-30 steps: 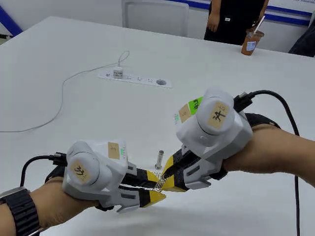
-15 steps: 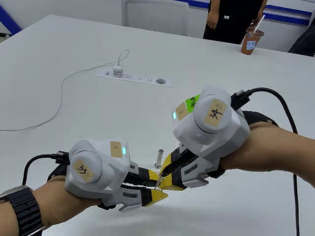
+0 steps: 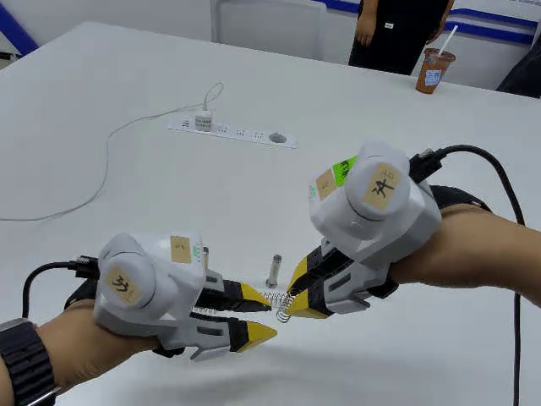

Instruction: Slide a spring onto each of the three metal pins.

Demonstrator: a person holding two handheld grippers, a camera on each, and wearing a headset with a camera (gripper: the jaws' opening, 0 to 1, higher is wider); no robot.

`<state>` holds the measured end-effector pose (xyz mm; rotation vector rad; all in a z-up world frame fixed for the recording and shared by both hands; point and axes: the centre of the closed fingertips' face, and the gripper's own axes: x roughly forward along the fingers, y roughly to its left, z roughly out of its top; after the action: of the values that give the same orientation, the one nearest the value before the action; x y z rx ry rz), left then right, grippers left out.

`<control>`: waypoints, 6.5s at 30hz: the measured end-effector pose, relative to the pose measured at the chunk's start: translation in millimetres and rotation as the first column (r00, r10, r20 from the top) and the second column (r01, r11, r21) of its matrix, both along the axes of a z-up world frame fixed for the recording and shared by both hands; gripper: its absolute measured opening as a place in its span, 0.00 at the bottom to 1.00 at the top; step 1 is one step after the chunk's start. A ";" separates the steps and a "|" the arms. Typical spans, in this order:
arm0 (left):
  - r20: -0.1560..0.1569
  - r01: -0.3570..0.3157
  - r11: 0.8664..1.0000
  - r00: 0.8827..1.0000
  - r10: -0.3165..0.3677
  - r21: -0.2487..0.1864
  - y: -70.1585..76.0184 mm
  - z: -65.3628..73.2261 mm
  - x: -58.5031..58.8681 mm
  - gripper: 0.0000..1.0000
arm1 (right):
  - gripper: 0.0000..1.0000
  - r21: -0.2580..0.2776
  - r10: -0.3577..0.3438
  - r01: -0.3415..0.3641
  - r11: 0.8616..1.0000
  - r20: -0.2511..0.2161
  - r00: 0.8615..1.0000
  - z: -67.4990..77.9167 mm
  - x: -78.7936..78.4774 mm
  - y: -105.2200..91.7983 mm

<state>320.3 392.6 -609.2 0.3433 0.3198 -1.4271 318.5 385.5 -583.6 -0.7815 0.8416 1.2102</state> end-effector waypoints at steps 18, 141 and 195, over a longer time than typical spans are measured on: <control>-0.027 -0.146 0.989 0.989 0.145 -0.036 45.3 8.4 12.5 0.41 | 0.12 -0.025 -0.107 0.108 0.994 0.019 0.994 14.0 20.5 -48.7; -0.032 -0.302 0.953 0.953 0.301 -0.028 85.1 10.9 27.3 0.64 | 0.20 -0.084 -0.308 0.309 0.947 0.029 0.951 -36.4 70.6 -113.2; -0.038 -0.287 0.958 0.957 0.287 -0.008 78.9 7.1 20.0 0.60 | 0.12 -0.102 -0.060 0.053 0.993 -0.067 0.996 -101.8 59.2 -19.7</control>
<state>340.3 471.5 -602.1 0.2485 0.3733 -1.1498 377.7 365.9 -685.4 -0.7947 0.9819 1.1570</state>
